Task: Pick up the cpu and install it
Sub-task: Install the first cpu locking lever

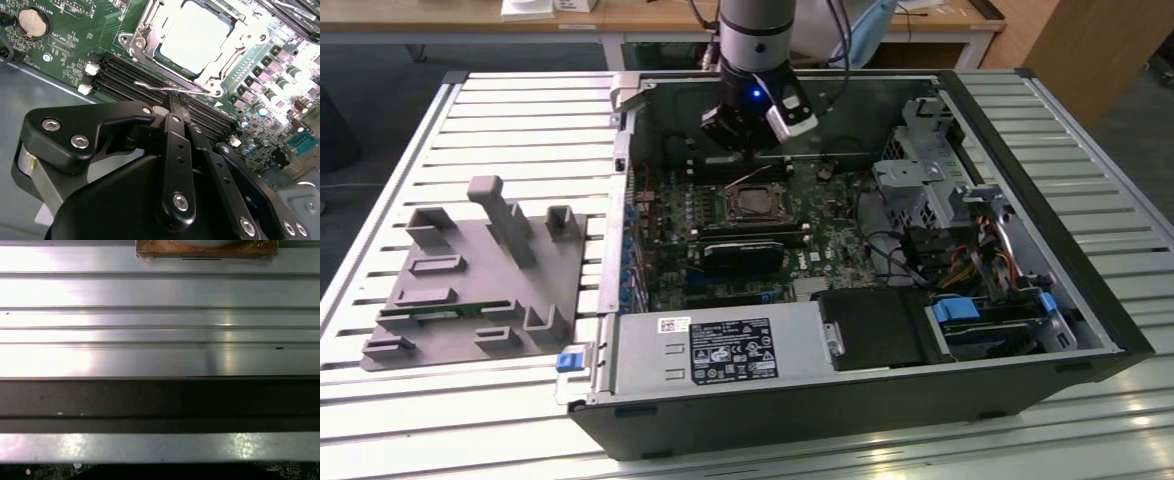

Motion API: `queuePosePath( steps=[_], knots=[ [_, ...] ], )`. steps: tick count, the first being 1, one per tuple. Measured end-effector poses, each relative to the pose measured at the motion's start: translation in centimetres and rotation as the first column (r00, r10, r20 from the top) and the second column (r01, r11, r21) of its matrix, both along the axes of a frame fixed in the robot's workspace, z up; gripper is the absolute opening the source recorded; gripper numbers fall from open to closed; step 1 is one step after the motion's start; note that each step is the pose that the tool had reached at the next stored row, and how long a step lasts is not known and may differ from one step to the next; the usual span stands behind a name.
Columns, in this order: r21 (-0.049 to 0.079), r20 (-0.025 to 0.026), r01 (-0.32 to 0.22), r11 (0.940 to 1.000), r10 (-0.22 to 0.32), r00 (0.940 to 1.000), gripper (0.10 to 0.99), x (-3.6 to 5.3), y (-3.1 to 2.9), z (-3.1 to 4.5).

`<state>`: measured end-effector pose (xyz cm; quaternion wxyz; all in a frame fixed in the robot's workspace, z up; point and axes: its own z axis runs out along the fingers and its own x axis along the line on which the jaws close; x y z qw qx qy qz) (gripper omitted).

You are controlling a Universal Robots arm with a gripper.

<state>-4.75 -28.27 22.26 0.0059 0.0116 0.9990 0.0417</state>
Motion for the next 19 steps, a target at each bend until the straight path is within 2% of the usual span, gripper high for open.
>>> queuePosePath(
  steps=[19],
  knots=[
    [-0.001, 0.0000, 0.000, 1.0000, 0.000, 1.0000, 0.106, 1.60, 0.04, -0.76]
  ],
)
